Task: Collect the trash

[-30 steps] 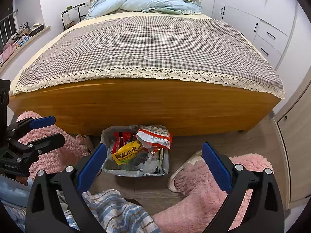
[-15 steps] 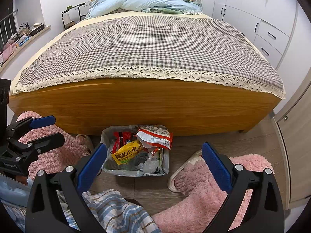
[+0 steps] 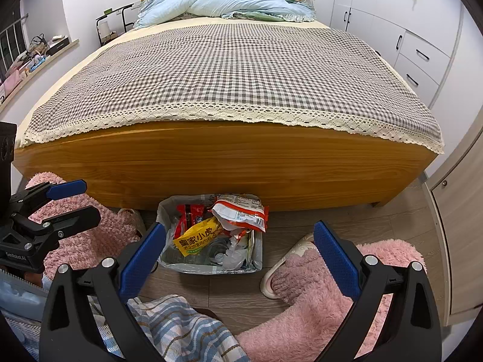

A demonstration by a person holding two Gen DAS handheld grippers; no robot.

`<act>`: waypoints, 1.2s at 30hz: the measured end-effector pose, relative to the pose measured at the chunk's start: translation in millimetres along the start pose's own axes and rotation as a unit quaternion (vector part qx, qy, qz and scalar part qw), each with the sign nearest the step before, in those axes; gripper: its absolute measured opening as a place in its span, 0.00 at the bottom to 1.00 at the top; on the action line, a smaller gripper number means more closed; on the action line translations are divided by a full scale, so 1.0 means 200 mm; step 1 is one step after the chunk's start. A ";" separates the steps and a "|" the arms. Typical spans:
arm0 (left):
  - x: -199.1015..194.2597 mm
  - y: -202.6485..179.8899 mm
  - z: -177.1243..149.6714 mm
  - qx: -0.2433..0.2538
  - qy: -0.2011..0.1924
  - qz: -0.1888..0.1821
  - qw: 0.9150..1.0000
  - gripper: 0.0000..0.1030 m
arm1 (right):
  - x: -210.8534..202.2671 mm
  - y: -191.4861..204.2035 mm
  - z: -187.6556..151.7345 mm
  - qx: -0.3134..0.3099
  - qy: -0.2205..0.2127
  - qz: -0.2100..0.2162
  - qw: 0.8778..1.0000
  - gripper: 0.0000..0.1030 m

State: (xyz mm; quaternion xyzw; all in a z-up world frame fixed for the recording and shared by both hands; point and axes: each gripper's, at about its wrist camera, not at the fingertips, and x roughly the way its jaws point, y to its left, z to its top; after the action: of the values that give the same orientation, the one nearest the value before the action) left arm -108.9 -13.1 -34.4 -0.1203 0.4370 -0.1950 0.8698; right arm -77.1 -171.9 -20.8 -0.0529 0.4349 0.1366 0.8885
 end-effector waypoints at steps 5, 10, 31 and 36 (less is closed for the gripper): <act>0.00 0.00 0.00 -0.001 0.000 -0.001 1.000 0.93 | 0.00 0.00 0.00 0.001 0.000 0.000 1.000 0.91; 0.00 0.00 0.00 -0.002 -0.001 -0.001 1.000 0.93 | 0.00 0.00 0.00 0.000 0.000 0.000 1.000 0.91; -0.01 -0.02 0.00 -0.004 -0.006 -0.002 1.000 0.93 | 0.01 0.00 0.00 0.001 0.000 -0.001 1.000 0.91; -0.01 -0.03 -0.01 -0.008 -0.006 -0.003 1.000 0.93 | 0.01 0.00 -0.01 -0.001 0.002 0.001 1.000 0.91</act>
State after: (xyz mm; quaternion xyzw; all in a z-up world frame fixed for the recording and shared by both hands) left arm -112.8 -17.7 -32.9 -0.1294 0.4329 -0.1930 0.8710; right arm -76.7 -170.9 -23.5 -0.0534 0.4366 0.1375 0.8875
